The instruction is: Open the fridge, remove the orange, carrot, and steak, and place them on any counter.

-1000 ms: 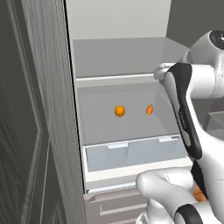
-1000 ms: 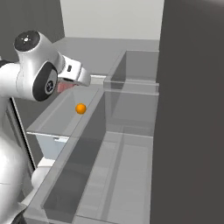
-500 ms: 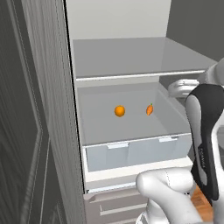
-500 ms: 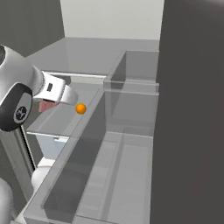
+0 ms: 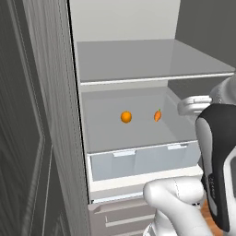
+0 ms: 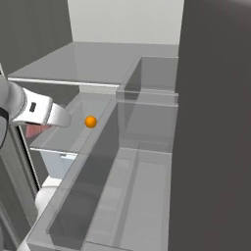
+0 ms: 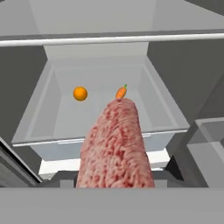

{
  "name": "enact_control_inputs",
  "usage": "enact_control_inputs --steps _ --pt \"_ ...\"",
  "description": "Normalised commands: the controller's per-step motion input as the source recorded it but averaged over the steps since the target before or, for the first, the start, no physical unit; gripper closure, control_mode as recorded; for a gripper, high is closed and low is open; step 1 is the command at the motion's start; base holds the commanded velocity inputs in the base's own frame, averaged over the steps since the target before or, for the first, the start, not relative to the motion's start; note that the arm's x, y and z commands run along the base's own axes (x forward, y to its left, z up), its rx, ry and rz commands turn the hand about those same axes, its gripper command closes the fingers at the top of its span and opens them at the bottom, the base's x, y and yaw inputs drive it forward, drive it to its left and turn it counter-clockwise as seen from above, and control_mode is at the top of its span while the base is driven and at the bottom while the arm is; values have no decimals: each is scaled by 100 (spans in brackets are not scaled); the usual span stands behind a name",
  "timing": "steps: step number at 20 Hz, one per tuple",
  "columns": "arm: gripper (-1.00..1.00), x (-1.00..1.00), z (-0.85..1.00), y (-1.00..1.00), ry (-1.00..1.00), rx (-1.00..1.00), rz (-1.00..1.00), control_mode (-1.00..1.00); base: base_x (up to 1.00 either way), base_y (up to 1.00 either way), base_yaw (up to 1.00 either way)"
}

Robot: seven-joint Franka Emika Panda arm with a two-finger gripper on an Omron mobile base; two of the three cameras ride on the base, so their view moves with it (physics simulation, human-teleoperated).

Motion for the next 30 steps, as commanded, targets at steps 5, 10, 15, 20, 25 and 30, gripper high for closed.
enact_control_inputs --steps 5,10,15,20,25,30 --pt "100 0 0 0 0 0 0 100 -21 2 3" --pt "100 0 0 0 0 0 0 100 -88 0 9" --pt "100 0 0 0 0 0 0 100 -100 0 11" --pt "100 0 0 0 0 0 0 100 -100 -2 6" --pt "100 0 0 0 0 0 0 100 -100 -2 4" --pt "100 0 0 0 0 0 0 100 -89 -1 1"
